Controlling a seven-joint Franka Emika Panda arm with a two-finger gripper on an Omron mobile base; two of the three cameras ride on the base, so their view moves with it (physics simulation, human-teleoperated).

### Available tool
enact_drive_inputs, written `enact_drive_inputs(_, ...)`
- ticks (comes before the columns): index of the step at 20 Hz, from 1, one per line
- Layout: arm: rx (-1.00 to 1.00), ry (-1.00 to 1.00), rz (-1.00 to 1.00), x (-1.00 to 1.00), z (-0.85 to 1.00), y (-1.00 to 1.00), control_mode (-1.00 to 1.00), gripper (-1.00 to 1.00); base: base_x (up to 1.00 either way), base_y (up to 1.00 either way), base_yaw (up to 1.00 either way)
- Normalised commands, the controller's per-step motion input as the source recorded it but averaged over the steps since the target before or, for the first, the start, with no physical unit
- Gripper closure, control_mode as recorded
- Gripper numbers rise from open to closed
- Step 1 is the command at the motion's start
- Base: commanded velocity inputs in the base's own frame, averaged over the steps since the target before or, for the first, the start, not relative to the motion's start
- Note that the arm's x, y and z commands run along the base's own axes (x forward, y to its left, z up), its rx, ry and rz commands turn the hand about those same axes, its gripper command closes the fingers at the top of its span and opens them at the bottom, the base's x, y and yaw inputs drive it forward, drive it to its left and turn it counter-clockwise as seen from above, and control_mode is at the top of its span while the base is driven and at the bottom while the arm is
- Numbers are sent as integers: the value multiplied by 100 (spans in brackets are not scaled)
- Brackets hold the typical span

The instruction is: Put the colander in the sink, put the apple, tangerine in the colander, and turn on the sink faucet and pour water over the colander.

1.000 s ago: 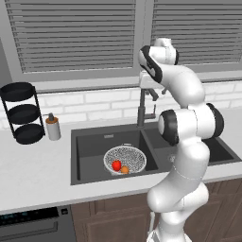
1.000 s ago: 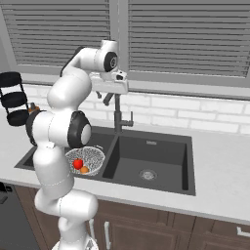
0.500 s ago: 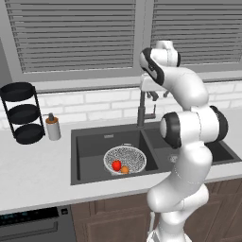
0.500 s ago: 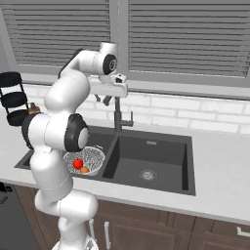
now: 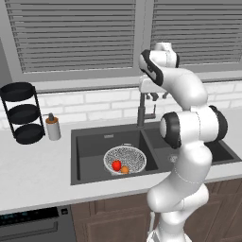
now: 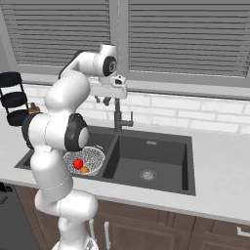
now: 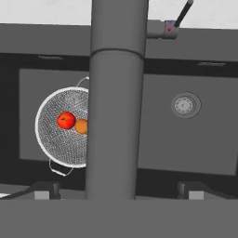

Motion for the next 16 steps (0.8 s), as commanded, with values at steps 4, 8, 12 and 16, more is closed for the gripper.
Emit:
enact_drive_inputs(4,0,1,0,8,-6,7,-100,-100,0,0,0)
enact_drive_inputs(8,0,4,0,0,-4,2,-100,-100,0,0,0)
enact_drive_inputs(12,0,4,0,0,-13,12,-100,-100,0,0,0)
enact_drive_inputs(16,-1,5,0,0,-13,27,-100,-100,0,0,0)
